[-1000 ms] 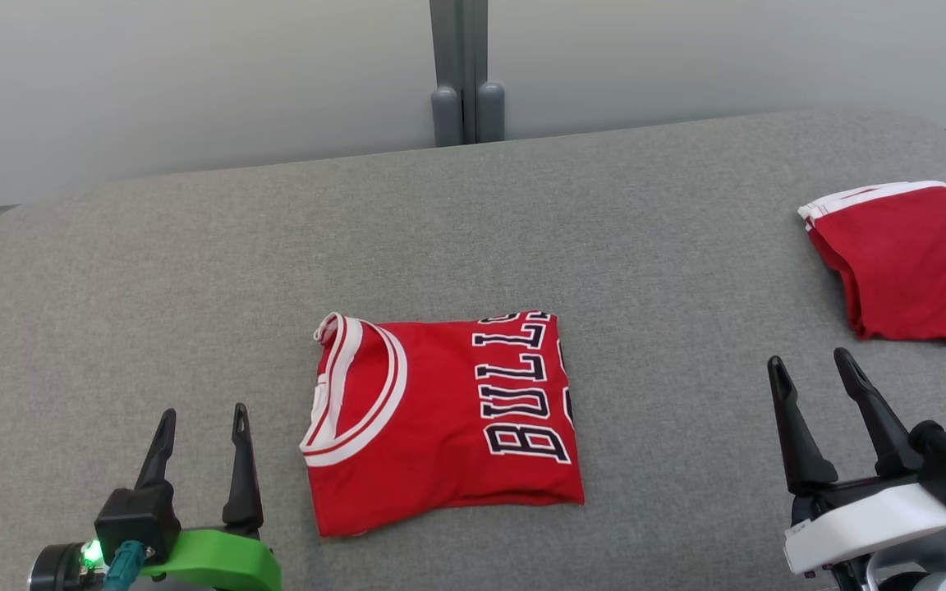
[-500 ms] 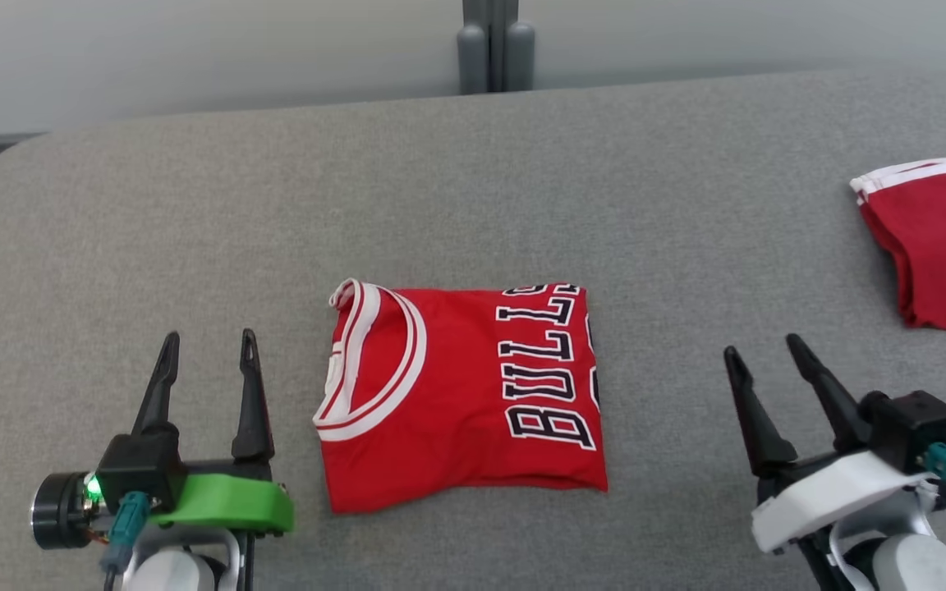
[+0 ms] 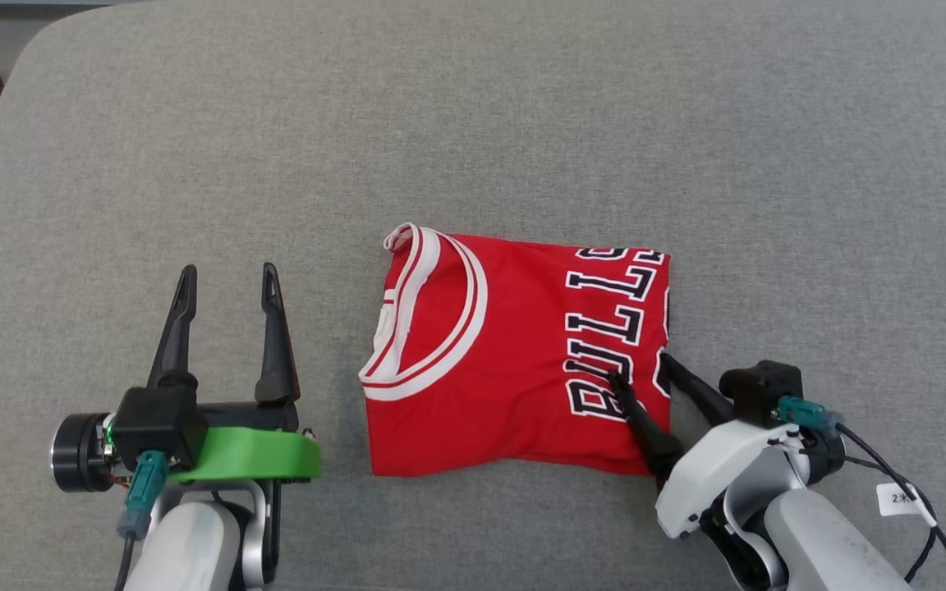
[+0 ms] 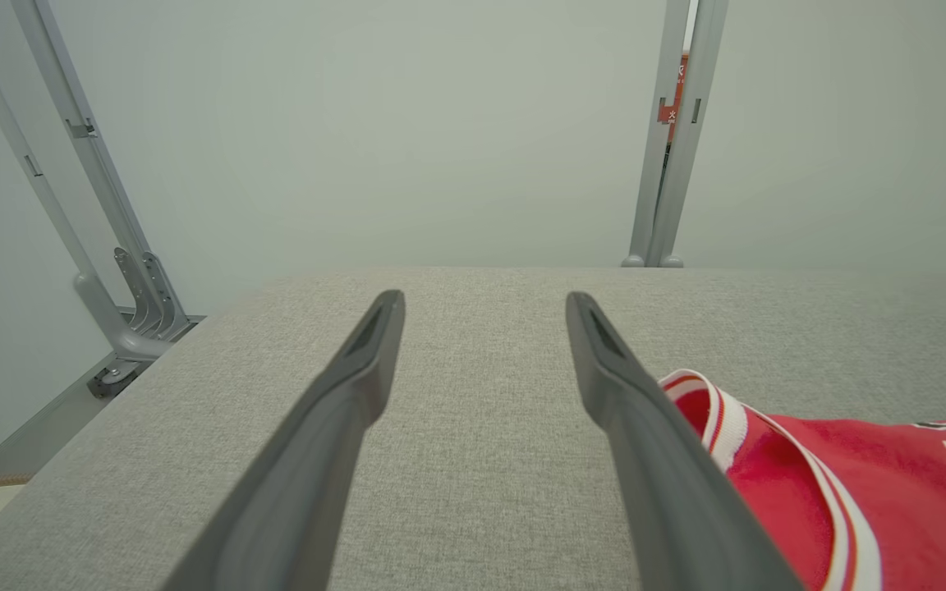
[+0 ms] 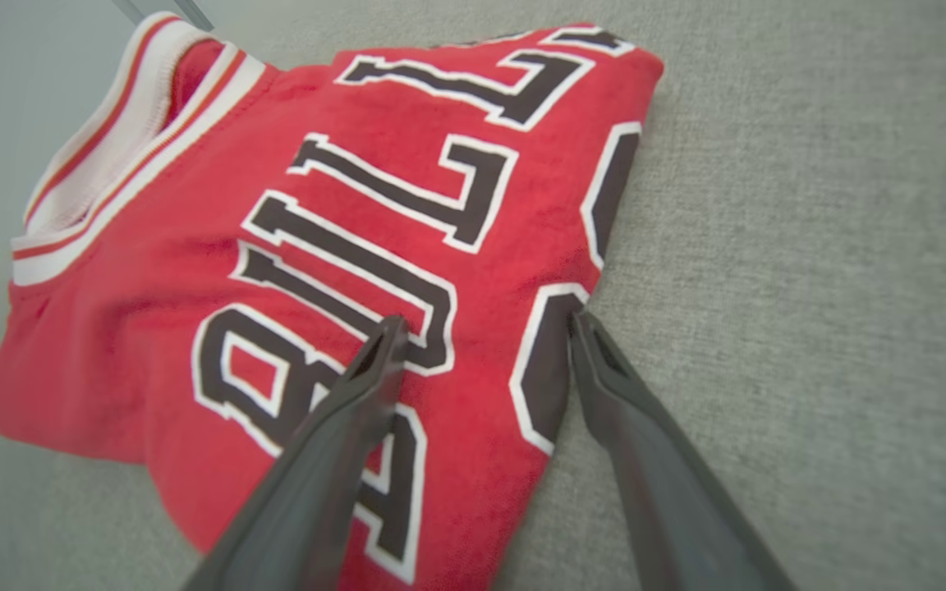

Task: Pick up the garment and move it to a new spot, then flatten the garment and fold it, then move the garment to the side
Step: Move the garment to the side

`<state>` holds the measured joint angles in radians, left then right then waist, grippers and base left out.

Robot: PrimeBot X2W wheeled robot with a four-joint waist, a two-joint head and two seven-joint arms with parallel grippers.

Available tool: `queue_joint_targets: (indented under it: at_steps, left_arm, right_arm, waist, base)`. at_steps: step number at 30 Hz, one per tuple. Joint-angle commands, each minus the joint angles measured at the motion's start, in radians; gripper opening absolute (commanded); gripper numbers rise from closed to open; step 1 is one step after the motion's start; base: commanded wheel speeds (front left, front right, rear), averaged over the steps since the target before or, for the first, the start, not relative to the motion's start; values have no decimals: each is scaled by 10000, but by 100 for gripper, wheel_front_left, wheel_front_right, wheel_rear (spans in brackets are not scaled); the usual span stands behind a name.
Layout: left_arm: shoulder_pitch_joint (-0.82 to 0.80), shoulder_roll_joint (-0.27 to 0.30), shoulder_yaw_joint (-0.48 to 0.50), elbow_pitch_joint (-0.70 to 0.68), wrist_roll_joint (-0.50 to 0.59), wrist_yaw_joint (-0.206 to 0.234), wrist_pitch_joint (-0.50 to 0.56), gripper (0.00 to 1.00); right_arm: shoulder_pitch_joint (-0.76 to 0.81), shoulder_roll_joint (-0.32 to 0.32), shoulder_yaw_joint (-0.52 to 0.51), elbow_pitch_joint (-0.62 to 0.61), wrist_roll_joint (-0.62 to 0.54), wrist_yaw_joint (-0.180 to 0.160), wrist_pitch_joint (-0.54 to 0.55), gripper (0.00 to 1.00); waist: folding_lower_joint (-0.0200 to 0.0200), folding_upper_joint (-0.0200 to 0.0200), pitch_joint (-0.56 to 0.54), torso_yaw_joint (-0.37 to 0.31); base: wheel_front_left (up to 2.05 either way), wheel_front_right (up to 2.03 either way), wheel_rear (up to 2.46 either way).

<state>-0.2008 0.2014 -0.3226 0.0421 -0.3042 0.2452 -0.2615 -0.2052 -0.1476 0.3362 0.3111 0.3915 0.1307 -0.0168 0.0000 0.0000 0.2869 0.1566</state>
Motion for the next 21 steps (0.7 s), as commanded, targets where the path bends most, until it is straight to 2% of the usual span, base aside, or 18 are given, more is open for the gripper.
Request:
queue_joint_targets:
  at_steps: [1, 3, 4, 5, 6, 14, 21]
  left_arm:
    - [-156, -49, 91, -14, 99, -67, -40, 100]
    - [-140, -139, 191, -32, 204, -125, -41, 100]
    - [-121, -163, 227, -31, 236, -146, -41, 100]
    - [-91, -187, 275, -30, 291, -175, -41, 100]
    - [-55, -200, 323, -27, 333, -202, -42, 100]
    - [302, -273, 627, 19, 534, -365, -35, 100]
    - [349, -234, 755, -139, 743, -529, -35, 100]
  right_arm:
    - [-200, -41, -20, 265, 54, -4, 150, 100]
    - [-290, 14, -96, 716, 104, -13, 329, 100]
    - [-322, 23, -95, 822, 122, -15, 345, 44]
    - [-349, 59, -56, 884, 195, -15, 353, 7]
    - [-377, 60, 11, 908, 216, -13, 362, 0]
    - [-373, -404, 526, 329, 520, -12, -257, 0]
    - [-237, -1205, 576, -133, 822, -10, -516, 0]
  waist:
    - [0, 0, 241, 253]
    - [0, 0, 229, 250]
    - [0, 0, 222, 241]
    - [0, 0, 203, 221]
    - [0, 0, 182, 190]
    - [0, 0, -88, -615]
    - [0, 0, -112, -2046]
  base:
    - [0, 0, 0]
    - [0, 0, 0]
    - [0, 0, 0]
    - [0, 0, 0]
    - [0, 0, 0]
    - [0, 0, 0]
    - [0, 0, 0]
